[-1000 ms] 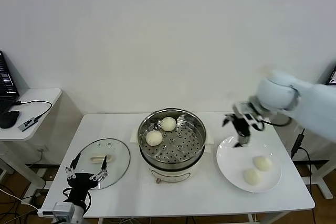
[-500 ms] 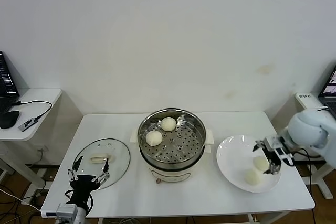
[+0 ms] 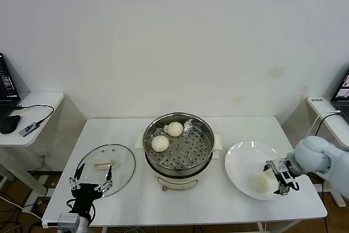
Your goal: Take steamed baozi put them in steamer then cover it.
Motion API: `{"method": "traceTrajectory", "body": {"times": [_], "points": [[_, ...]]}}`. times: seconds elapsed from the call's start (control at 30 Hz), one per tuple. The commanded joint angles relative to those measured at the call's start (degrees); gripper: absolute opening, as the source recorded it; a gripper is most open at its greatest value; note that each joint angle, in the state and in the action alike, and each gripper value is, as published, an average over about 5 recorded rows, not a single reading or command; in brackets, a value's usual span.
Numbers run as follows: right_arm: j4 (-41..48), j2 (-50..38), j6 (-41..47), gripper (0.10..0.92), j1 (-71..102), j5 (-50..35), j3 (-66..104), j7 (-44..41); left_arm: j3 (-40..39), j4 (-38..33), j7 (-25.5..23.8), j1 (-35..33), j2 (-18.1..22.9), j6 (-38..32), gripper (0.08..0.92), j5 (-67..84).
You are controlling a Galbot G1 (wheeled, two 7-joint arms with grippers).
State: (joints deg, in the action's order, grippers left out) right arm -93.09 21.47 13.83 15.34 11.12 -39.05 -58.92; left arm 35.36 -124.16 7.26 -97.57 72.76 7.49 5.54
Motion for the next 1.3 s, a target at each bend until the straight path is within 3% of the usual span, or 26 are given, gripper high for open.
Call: {"method": "traceTrajectory", "body": {"times": [0.03, 0.83, 1.3], "points": [[3.33, 2.66, -0.07, 0.822, 4.78, 1.91, 3.19, 1.05, 0.02, 0.19, 0.03, 0.03, 0.01, -0.03, 0.823, -0.05], [5.81, 3.87, 1.67, 0.629, 0.92, -0.66, 2.54, -0.8, -0.41, 0.44, 0.05, 0.65, -0.27, 0.03, 0.823, -0.13], [3.86, -0.03, 2.87, 0.619, -20.82, -10.91, -1.53, -6.27, -0.76, -0.28, 0.09, 0.9, -0.93, 0.02, 0.823, -0.11]]}}
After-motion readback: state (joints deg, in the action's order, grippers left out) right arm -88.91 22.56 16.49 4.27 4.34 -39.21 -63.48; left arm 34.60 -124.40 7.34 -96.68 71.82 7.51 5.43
